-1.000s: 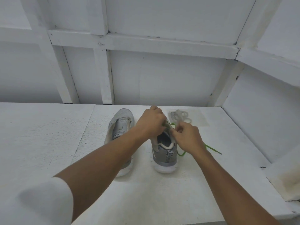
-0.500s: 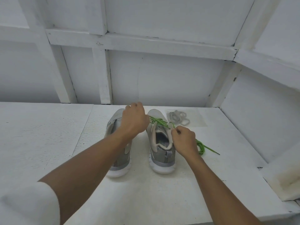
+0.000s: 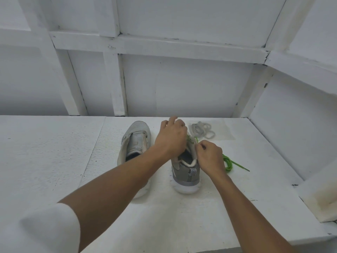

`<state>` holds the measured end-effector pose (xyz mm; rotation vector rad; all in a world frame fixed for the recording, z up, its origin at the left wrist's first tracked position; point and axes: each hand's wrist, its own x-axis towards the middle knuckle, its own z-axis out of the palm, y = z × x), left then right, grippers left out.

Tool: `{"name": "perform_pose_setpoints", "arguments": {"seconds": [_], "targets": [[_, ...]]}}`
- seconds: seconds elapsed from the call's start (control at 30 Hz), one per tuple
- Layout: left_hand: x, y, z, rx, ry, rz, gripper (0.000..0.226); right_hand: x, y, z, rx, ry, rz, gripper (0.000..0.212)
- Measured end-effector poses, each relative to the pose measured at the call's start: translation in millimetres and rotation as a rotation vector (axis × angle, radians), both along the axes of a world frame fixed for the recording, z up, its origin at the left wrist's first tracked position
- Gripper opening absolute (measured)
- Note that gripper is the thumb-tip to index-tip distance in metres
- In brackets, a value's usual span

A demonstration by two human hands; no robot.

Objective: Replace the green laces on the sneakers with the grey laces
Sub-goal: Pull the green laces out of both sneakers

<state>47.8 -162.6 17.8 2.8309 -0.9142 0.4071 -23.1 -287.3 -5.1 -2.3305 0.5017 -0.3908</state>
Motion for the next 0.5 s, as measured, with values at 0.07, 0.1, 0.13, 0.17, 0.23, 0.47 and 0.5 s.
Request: {"name": "perform_pose_setpoints", "arguments": {"seconds": [0.07,0.1,0.13,0.17,0.23,0.47,0.5], "targets": [[4,9,11,-0.09,-0.043,0.037,0.026,0,0,-1,0.005,-0.003,-0.007,0.029],[7,15,16,-0.133,-0.059,0.064,0.023,0,0,-1,0.008,-0.004,-0.006,0.029],[10,23,21,-0.17,-0.075,0.096,0.02,1,0,-2,0.01,-0.001,-0.001,0.03],[13,30,26,-0.2,-0.087,0.126,0.018,1,0,-2,0.013,0.001,-0.001,0.03],[19,43,34,-0.254,-0.114,0.191,0.016,0,0,-1,0.015,0.001,0.001,0.03],[37,78,53,-0.306,-0.094,0.444,0.022,0,0,-6,0.027,-0.012,-0.007,0.032],[37,79,53,-0.294,-0.066,0.467,0.024,0,0,-6,0.03,-0.016,-0.01,0.033]]}}
